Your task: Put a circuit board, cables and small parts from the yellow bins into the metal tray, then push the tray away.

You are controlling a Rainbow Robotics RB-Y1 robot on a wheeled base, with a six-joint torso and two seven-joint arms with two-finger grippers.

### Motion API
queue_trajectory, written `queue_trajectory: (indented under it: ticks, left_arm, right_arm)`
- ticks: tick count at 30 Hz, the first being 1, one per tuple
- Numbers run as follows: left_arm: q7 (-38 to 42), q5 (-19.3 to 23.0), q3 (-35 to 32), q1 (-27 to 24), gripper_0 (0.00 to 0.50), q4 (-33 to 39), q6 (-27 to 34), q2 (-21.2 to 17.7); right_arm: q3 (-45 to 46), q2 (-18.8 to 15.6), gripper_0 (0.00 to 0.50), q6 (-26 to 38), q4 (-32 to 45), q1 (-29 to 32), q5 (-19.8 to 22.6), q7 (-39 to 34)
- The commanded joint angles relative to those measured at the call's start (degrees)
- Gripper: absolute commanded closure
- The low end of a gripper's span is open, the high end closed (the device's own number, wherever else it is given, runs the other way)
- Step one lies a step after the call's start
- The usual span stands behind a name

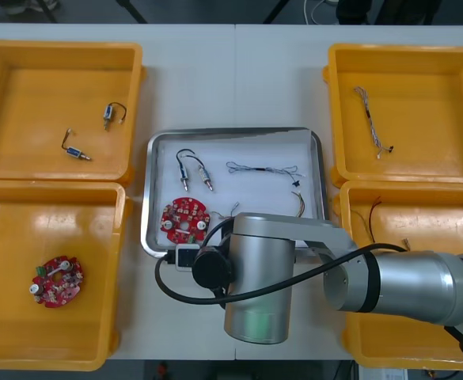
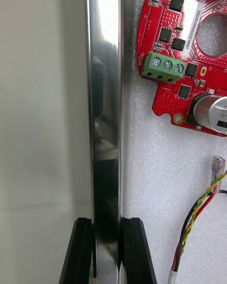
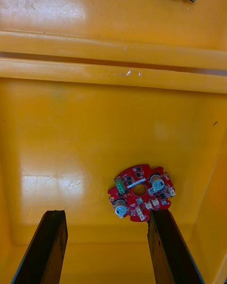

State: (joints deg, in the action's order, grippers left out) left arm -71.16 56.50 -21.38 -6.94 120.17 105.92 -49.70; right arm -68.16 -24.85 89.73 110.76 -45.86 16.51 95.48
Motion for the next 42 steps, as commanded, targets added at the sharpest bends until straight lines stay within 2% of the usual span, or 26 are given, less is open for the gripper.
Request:
queue_trajectory:
  ticks: [1,13,29,34,42]
  left_arm:
    - [-5.5,0.4,-1.3,1.0,0.0,1.6,-0.5,-2.5]
    - [-5.5,0.4,-1.3,1.0,0.0,1.6,-0.5,-2.5]
    - [-5.5,0.4,-1.3,1.0,0.0,1.6,-0.5,-2.5]
    - [-5.5,0.4,-1.3,1.0,0.0,1.6,-0.5,-2.5]
    - [-5.5,0.4,-1.3,1.0,0.0,1.6,-0.5,-2.5]
  right_arm:
    - [-0.8,1.6,0.5,0.4,-1.3,-4.8,-1.0,0.3]
    - [-0.8,5.0,0.5,0.5,-8.8,-11.6,-1.6,0.5]
    - [-0.8,5.2,0.5,-0.6,-15.1,-18.1,-2.8,0.7]
    - [-0.7,6.7,0.5,-1.9,-18.5,-20.3,-3.0,0.7]
    - [-0.7,7.4,0.5,-4.3,-22.1,-21.3,-5.5,0.8]
